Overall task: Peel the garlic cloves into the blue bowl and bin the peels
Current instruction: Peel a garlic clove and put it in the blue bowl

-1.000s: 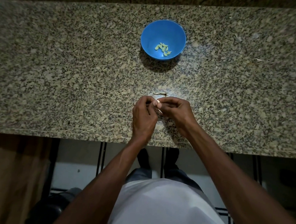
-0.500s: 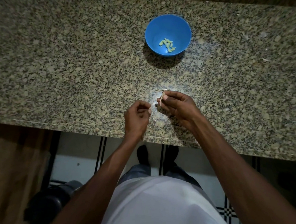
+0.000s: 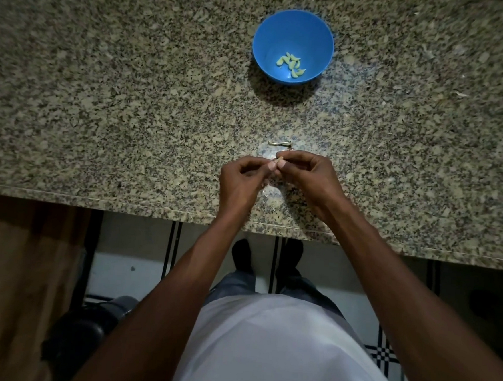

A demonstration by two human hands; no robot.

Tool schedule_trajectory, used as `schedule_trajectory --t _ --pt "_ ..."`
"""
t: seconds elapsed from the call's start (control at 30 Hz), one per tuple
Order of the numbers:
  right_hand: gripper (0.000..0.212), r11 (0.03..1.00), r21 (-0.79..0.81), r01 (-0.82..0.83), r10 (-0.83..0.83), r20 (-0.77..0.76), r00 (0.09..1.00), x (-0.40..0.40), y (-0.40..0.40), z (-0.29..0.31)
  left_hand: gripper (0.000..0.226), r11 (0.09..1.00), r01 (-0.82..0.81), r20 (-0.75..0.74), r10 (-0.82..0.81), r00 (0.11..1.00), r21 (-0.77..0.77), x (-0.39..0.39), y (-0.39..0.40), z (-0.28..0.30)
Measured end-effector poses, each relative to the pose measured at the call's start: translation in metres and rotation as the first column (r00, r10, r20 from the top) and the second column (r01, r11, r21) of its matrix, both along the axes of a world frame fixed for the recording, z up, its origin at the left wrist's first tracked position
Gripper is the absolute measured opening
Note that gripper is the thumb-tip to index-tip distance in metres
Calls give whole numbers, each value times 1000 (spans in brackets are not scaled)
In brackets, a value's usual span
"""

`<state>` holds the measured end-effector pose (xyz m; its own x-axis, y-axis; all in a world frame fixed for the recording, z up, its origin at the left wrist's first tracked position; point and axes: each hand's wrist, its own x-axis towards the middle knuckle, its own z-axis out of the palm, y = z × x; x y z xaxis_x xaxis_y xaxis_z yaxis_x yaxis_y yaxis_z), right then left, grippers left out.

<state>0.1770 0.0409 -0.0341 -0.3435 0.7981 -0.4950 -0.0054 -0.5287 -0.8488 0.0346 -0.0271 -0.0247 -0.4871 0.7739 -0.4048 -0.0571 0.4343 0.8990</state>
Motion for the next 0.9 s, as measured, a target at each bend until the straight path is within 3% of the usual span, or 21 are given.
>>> schedule_trajectory --t 0.2,0.6,0.9 --pt "7 987 154 -53 36 109 993 4 1 -1 11 997 69 -126 -72 989 -34 4 7 5" --pt "12 971 103 -215 204 112 973 4 22 -3 11 949 315 -77 -316 946 -28 -31 18 4" --pt "28 988 60 -145 140 92 986 -1 11 1 12 968 234 -164 -246 955 -92 -24 15 3"
